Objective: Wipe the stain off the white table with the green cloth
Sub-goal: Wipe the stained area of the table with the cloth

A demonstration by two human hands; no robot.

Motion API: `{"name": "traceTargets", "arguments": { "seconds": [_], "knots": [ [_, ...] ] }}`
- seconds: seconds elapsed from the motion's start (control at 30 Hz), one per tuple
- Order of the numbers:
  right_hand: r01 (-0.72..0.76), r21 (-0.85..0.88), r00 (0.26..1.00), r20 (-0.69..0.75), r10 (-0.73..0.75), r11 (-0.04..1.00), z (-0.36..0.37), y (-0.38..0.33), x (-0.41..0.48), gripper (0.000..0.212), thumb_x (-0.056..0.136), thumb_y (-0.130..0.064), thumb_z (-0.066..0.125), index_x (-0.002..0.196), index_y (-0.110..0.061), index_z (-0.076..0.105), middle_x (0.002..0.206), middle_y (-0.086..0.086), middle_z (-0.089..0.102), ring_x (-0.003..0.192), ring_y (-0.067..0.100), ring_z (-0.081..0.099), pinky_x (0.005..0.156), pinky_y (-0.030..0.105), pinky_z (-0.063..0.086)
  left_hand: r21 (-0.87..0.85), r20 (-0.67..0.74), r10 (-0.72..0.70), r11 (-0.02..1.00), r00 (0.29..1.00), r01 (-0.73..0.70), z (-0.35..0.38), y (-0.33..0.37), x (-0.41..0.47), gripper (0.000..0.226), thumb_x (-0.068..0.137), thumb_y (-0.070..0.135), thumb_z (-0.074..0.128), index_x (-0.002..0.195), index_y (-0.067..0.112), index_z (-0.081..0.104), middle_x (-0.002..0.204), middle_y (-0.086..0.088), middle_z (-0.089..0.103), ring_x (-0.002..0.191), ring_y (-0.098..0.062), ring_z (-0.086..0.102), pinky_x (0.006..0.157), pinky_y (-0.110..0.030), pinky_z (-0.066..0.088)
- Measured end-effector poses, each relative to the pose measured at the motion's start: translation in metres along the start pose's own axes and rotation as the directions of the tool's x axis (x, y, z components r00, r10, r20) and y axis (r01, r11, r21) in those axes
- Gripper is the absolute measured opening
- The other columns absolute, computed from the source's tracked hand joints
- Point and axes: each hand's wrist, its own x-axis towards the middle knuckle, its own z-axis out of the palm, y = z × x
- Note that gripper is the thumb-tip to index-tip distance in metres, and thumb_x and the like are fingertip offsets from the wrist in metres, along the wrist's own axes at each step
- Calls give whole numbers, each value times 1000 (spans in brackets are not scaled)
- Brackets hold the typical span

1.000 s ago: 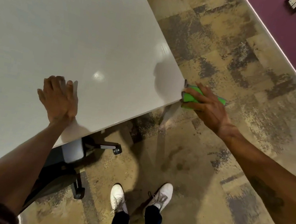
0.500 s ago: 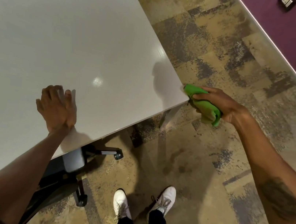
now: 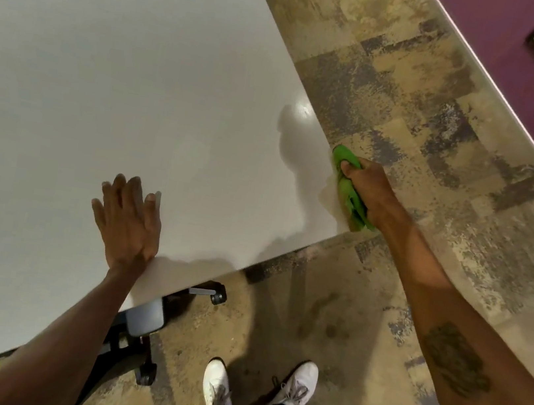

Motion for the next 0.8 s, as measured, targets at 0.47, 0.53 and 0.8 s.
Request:
{"name": "traceTargets", "arguments": {
  "seconds": [0.47, 0.53, 0.8],
  "knots": [
    [113, -85, 969, -210, -129, 990, 66, -73, 72, 37, 96, -32, 52, 126, -13, 63, 110, 8, 65, 103, 26, 59, 90, 40, 47, -162, 146, -33, 985, 989, 57, -3, -4, 2, 61, 107, 51, 15, 161, 23, 21, 172, -2, 11, 160, -22, -2, 130, -50, -2],
    [130, -77, 965, -218, -144, 989, 74, -83, 82, 34, 97, -30, 52, 122, -13, 65, 104, 5, 63, 103, 28, 61, 91, 42, 48, -157, 160, -36, 986, 987, 61, -3, -3, 3, 62, 107, 52, 15, 161, 23, 21, 172, -3, 9, 160, -22, -3, 130, -50, -2],
    [180, -109, 948, -245, -202, 978, 100, -126, 123, 31, 97, -30, 50, 114, -8, 65, 103, 10, 65, 103, 30, 61, 91, 43, 48, -151, 99, -6, 988, 995, 21, -3, -5, 4, 62, 107, 45, 18, 160, 14, 29, 170, -11, 18, 160, -29, 5, 129, -53, 5]
  ]
}}
